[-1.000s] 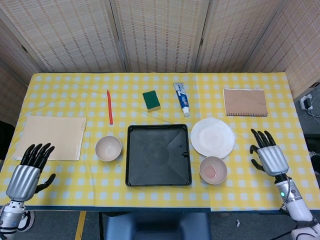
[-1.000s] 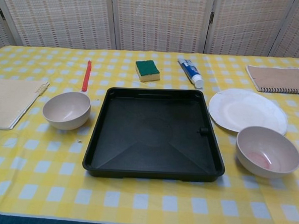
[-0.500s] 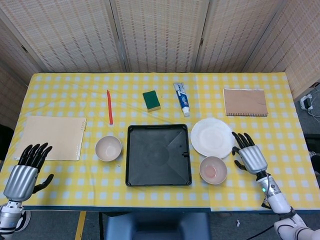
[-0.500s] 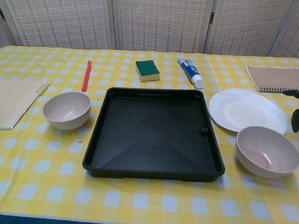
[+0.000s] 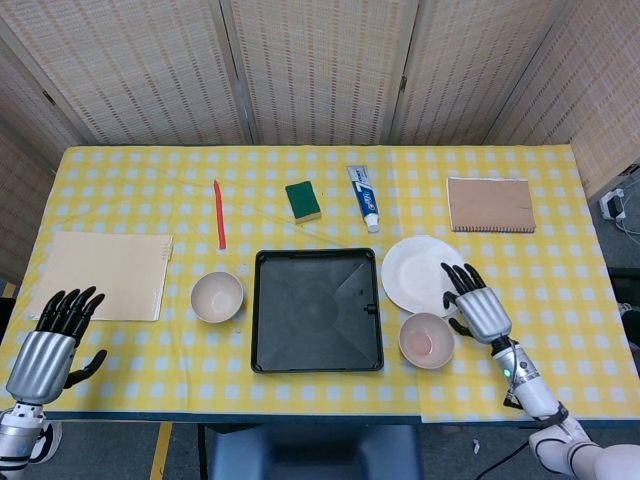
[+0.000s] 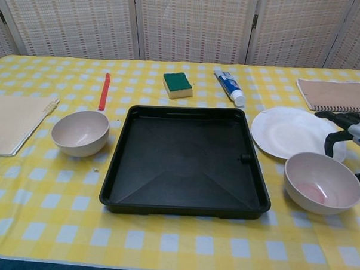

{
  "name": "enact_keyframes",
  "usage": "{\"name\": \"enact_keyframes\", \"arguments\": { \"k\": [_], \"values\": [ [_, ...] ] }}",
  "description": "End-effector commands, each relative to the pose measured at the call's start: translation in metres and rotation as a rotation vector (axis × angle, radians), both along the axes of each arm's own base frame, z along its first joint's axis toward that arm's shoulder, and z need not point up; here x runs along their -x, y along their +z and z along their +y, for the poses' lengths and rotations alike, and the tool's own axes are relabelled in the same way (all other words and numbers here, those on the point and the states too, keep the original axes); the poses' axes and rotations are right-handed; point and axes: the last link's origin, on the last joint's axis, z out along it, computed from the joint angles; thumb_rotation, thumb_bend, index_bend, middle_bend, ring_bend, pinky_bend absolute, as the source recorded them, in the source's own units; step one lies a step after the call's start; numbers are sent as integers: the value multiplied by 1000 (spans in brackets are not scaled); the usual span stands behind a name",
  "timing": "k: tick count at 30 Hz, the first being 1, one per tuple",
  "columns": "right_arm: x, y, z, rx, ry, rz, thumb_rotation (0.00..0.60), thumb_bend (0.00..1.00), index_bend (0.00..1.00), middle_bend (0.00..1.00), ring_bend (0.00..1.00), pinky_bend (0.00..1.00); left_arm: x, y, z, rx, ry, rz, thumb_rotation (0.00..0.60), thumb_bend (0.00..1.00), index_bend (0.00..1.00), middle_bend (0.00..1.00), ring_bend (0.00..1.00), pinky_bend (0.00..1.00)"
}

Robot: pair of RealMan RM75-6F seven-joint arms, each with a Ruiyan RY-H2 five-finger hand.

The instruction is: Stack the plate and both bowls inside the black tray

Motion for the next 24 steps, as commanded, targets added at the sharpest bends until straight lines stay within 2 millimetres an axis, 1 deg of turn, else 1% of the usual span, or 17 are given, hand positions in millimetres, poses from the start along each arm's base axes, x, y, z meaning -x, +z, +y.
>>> {"name": "enact_keyframes", "arguments": {
  "k": [1, 13, 15, 20, 24],
  "values": [
    [-1, -2, -2, -6, 2, 0, 600, 332, 526, 1, 0, 0, 0, 0, 0, 0, 1, 0, 600, 336, 0, 71, 0, 37],
    [-3, -7, -12, -6, -1, 2, 600, 337, 546, 17, 0, 0, 1, -1, 1, 7, 8, 4, 600, 336, 0, 71, 0, 34],
    [-3, -8, -14, -7, -2, 0, 600, 353, 556, 20, 0, 0, 1, -1, 2, 8, 10, 4, 600, 336, 0, 71, 0, 33],
    [-6, -11, -17, 4, 4, -7, 600, 450, 614, 53, 10, 0, 1, -1, 1, 7, 10, 1, 600, 336, 0, 71, 0, 34],
    [-5, -12, -20, 0, -7, -10, 600, 479, 640, 65, 15, 0, 1, 0, 1, 1, 9, -1, 600, 337, 0, 71, 0, 33]
  ]
}}
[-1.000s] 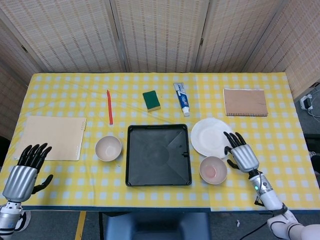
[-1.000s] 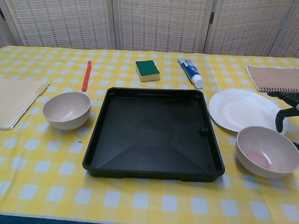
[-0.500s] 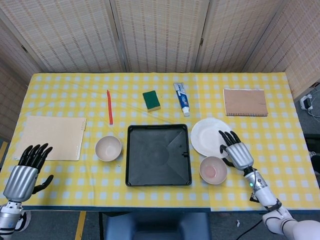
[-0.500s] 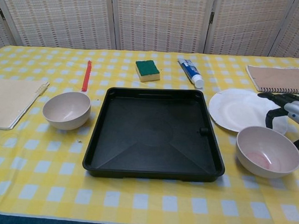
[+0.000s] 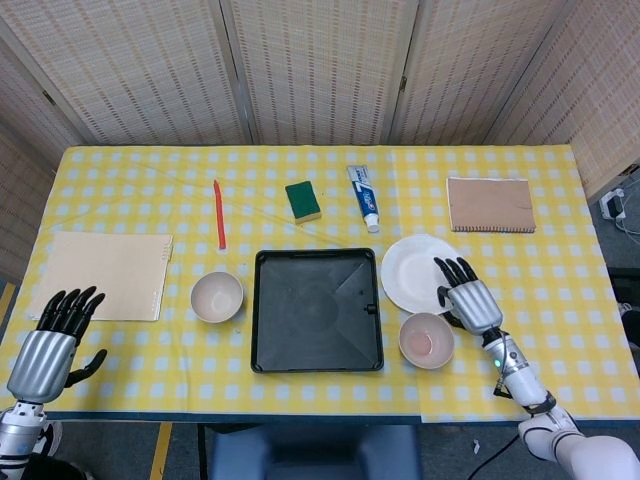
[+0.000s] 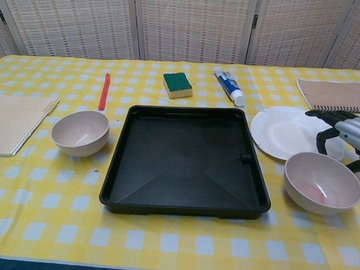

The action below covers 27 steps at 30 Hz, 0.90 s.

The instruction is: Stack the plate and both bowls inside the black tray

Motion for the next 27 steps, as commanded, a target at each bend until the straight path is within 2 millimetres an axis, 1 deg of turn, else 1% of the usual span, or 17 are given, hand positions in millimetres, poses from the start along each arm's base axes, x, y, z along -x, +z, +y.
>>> {"name": "enact_keyframes", "arguments": {
  "k": [1, 5, 11, 14, 18, 21, 24, 27],
  "values": [
    [0, -1, -2, 0, -2, -6, 600, 481, 645, 68, 16, 0, 0, 0, 0, -2, 0, 1, 600, 337, 0, 71, 0, 33],
    [-2, 6, -1, 35, 22, -18, 600, 487, 665, 80, 19, 0, 1, 0, 1, 3, 6, 3, 600, 337, 0, 70, 0, 34],
    [-7, 28, 5, 131, 77, -80, 600, 487, 685, 102, 40, 0, 0, 0, 0, -1, 2, 3, 600, 337, 0, 69, 0, 28],
    [-12, 40, 9, 173, 122, -117, 600, 487, 686, 106, 46, 0, 0, -1, -1, 1, 2, 3, 600, 337, 0, 69, 0, 18],
    [-25, 56, 18, 234, 203, -177, 600, 487, 686, 123, 71, 0, -1, -2, -1, 5, 4, 2, 600, 337, 0, 68, 0, 19],
    [-35, 65, 26, 260, 264, -193, 600, 487, 686, 129, 73, 0, -1, -1, -2, 3, 2, -2, 600, 338, 0, 67, 0, 18],
    [-46, 69, 32, 262, 317, -212, 600, 487, 685, 130, 73, 0, 0, 0, -1, 0, 5, -2, 600, 337, 0, 67, 0, 18],
    [-63, 67, 38, 246, 376, -231, 600, 487, 685, 130, 74, 0, 0, 0, -1, 4, 13, -2, 600, 338, 0, 67, 0, 18]
  ]
}}
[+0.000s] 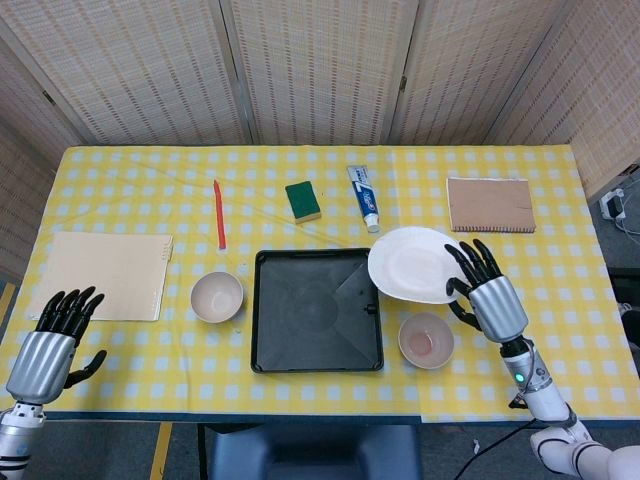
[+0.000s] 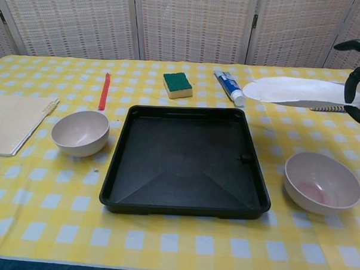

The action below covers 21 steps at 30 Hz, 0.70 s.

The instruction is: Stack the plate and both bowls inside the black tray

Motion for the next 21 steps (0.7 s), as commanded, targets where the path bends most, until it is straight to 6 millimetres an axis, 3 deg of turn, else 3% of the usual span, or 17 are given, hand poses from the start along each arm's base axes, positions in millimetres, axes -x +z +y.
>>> {"name": "enact_keyframes", "arguments": {
  "k": [1, 13, 21],
  "values": [
    [-22, 0, 8, -19, 89, 2, 600, 487, 685, 130, 73, 0, 0, 0, 1, 3, 5, -1, 600, 338, 0, 67, 0, 18],
    [-90, -54, -8, -161, 228, 112, 600, 488, 685, 132, 75, 0, -1, 6, -1, -11, -5, -21, 600, 337, 0, 18, 0, 19],
    [-114, -93, -16, -245, 251, 142, 600, 487, 686, 132, 75, 0, 1, 11, -1, -18, 5, -30, 600, 338, 0, 18, 0, 18]
  ]
}}
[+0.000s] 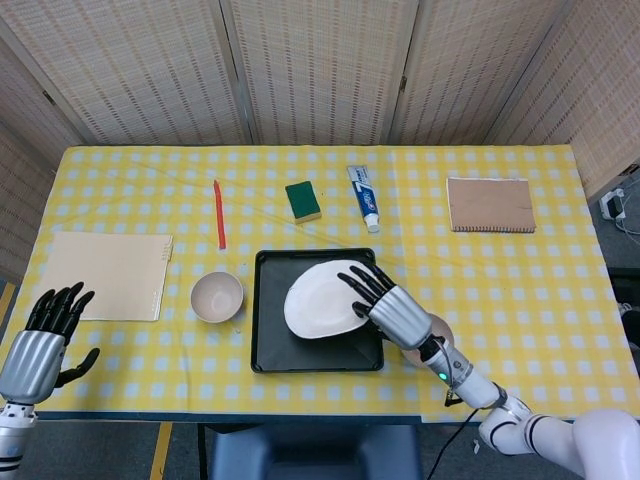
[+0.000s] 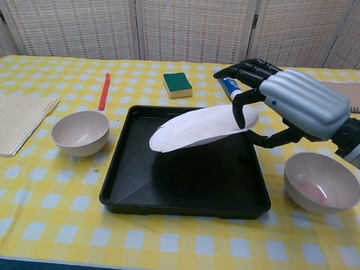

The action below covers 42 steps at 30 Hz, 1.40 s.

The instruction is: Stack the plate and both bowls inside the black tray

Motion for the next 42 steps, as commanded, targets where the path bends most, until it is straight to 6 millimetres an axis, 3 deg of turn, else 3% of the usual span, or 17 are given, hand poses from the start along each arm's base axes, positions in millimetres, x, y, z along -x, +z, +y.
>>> {"name": "enact_keyframes", "arguments": {
  "k": [1, 9, 16, 18, 22, 24, 26, 33, 42],
  "values": [
    [-8, -16, -2, -26, 14, 20, 600, 487, 686, 132, 75, 0, 0, 1, 0, -1, -1, -4, 600, 338, 0, 18, 0, 18],
    [-10, -37, -5, -70, 7, 58, 600, 487, 686, 134, 75, 0, 0, 5, -1, -9, -2, -15, 600, 338, 0, 18, 0, 18],
    [-11, -42, -11, -64, -2, 75, 600, 487, 675, 122, 69, 0, 0, 4, -2, 5, -10, -21, 600, 337, 0, 18, 0, 18],
    [-9, -42, -12, -52, -9, 99, 600, 486, 618, 95, 55, 0, 0, 5, -2, 3, -10, -24, 600, 337, 0, 18, 0, 18],
    [-5, -42, -12, -72, -32, 146, 600, 486, 318, 1, 2, 0, 0, 7, -3, -7, -17, -25, 600, 336, 0, 18, 0, 18],
    [-2, -40, -13, -62, -28, 214, 600, 436, 131, 0, 0, 0, -1, 8, -3, -15, -25, -12, 600, 332, 0, 19, 0, 15],
    [-3, -36, -12, -53, -28, 258, 600, 367, 20, 0, 0, 0, -1, 8, -3, -19, -29, -5, 600, 331, 0, 18, 0, 8],
    [-7, -24, -6, -62, -48, 319, 600, 274, 0, 0, 0, 0, 0, 6, -3, -13, -32, 9, 600, 329, 0, 18, 0, 5],
    [-25, -4, -1, -117, -92, 256, 600, 251, 0, 0, 0, 0, -1, 4, -3, -9, -32, 10, 600, 326, 0, 18, 0, 4]
  ]
}}
